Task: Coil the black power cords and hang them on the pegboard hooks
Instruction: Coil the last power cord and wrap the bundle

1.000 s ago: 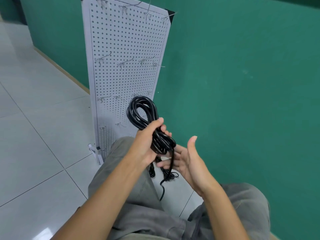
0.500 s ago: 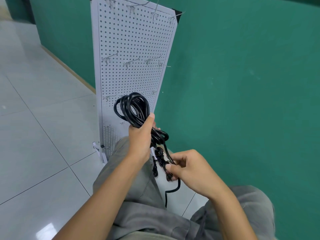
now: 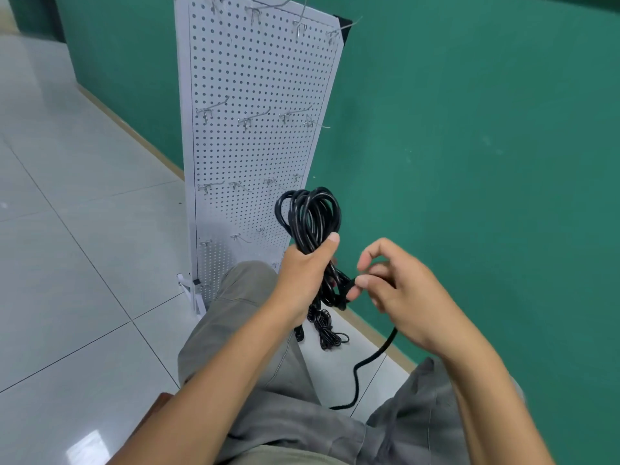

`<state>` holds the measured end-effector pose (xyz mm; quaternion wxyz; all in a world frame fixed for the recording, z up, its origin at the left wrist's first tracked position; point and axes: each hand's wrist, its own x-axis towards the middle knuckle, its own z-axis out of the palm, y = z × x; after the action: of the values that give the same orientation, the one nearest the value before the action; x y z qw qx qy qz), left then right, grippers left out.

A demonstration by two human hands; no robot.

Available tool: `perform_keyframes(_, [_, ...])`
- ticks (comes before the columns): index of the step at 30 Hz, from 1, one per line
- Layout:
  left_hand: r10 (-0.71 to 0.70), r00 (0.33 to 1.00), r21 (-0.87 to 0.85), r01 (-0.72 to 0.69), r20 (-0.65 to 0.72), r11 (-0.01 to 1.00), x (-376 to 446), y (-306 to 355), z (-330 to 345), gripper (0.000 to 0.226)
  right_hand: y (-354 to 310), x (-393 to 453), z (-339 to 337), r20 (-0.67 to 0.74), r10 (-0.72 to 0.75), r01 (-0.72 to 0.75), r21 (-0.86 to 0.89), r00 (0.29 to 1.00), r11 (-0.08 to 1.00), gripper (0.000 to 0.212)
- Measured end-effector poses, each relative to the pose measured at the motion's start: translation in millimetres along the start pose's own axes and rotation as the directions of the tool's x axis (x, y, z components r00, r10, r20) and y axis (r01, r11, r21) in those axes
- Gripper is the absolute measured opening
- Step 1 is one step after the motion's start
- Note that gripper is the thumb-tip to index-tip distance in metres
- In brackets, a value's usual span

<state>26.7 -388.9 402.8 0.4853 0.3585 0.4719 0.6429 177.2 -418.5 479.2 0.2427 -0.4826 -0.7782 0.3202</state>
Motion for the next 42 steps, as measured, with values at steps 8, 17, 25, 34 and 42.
perform_keyframes(8, [-0.135, 0.976, -0.059, 0.147, 0.168, 0.987, -19, -4, 21, 0.033, -1, 4, -14, -0.209, 0.024, -0.026, -0.007, 0.978, 1.000, 0.040])
perform_keyframes(17, [-0.218, 0.972, -0.103, 0.226, 0.085, 0.969, -13, 1, 16, 0.040, 8, 13, -3, -0.315, 0.069, -0.031, 0.124, 0.946, 0.992, 0.027])
perform_keyframes(25, [-0.197, 0.941, -0.040, 0.216, 0.276, 0.976, -14, 7, 13, 0.057, 16, 14, -17, -0.057, 0.031, -0.009, 0.351, 0.998, 0.936, 0.010])
perform_keyframes(34, [-0.200, 0.957, 0.043, 0.196, 0.212, 0.980, -22, 6, 22, 0.061, 18, 11, -10, -0.208, 0.060, 0.015, 0.339, 0.976, 0.941, 0.024])
perform_keyframes(42, [-0.197, 0.827, -0.182, 0.336, 0.526, 0.924, -27, 8, 19, 0.051, 21, 16, -10, -0.255, 0.113, -0.002, 0.398, 0.960, 0.917, 0.033])
